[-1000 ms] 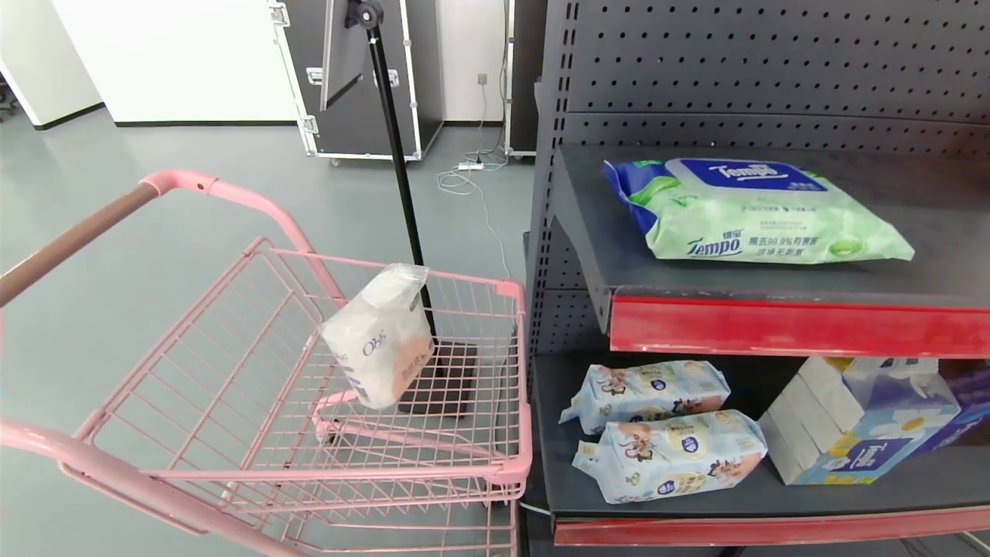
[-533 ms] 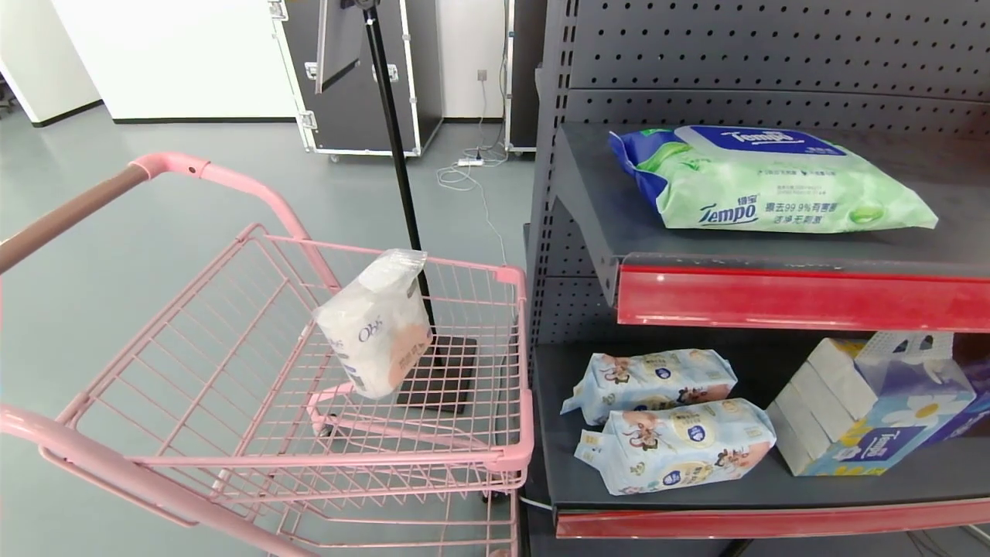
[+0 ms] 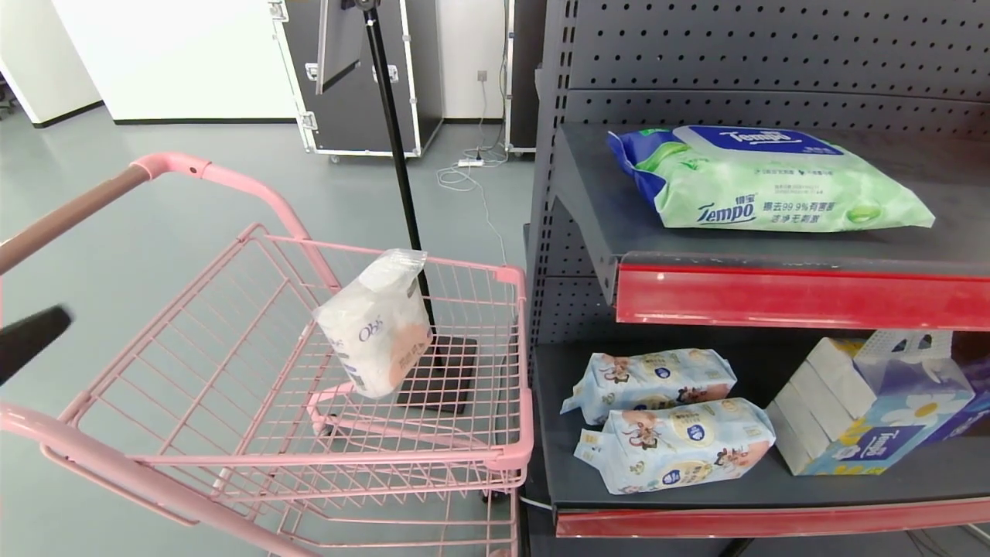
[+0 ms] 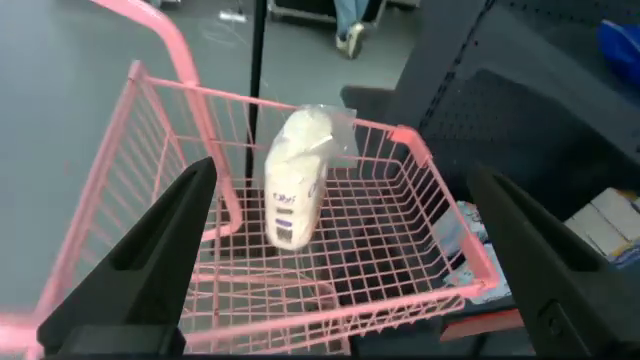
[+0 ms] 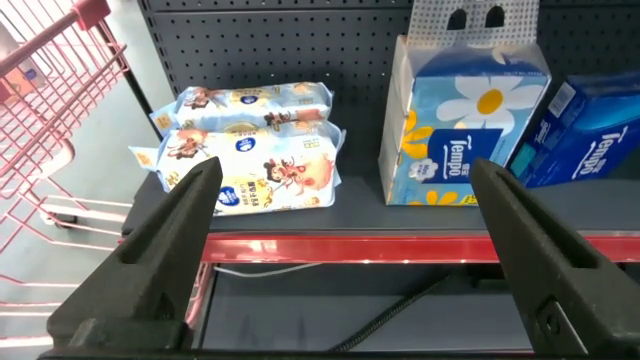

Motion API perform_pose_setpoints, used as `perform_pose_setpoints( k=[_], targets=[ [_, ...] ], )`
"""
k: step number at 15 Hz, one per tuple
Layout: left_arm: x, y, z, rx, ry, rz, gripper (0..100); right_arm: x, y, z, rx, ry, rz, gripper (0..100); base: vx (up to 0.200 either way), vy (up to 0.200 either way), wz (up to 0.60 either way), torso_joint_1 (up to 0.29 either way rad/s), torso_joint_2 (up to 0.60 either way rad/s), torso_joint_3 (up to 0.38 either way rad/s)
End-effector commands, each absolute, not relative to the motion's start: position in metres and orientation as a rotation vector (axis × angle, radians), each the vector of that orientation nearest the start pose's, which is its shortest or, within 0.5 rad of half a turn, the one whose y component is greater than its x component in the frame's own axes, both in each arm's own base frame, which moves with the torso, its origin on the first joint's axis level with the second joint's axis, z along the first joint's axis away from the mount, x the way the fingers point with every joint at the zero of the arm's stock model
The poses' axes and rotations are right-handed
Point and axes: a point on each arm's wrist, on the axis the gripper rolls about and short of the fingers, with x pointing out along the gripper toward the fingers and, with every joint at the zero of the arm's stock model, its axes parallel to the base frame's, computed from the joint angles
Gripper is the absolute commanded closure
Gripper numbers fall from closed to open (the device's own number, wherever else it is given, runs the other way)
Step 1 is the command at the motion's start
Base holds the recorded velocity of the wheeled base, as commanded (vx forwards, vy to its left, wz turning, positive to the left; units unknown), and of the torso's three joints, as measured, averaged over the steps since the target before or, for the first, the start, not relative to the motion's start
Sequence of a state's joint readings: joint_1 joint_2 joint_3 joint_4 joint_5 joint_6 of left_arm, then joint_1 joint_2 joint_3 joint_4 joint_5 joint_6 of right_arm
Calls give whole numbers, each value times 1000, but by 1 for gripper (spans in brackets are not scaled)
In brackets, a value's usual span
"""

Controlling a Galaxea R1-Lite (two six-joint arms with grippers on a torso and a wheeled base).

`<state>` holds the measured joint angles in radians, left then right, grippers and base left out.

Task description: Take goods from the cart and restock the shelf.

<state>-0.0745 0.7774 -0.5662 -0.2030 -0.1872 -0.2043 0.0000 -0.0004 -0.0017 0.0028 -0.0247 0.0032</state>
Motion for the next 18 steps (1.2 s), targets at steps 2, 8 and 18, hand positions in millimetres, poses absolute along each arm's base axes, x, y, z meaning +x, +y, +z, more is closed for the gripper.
perform_pose_setpoints(
  k=[2,8,18],
  targets=[
    [245,-45,193,-143,361,-349,0,-23,-1,76,2,2,-25,0,0,0,0,0,0,0],
    [277,-55,150,-123,432,-359,0,-23,-1,76,2,2,-25,0,0,0,0,0,0,0],
    [294,-50,104,-129,477,-324,0,-23,-1,76,3,1,-23,0,0,0,0,0,0,0]
  ],
)
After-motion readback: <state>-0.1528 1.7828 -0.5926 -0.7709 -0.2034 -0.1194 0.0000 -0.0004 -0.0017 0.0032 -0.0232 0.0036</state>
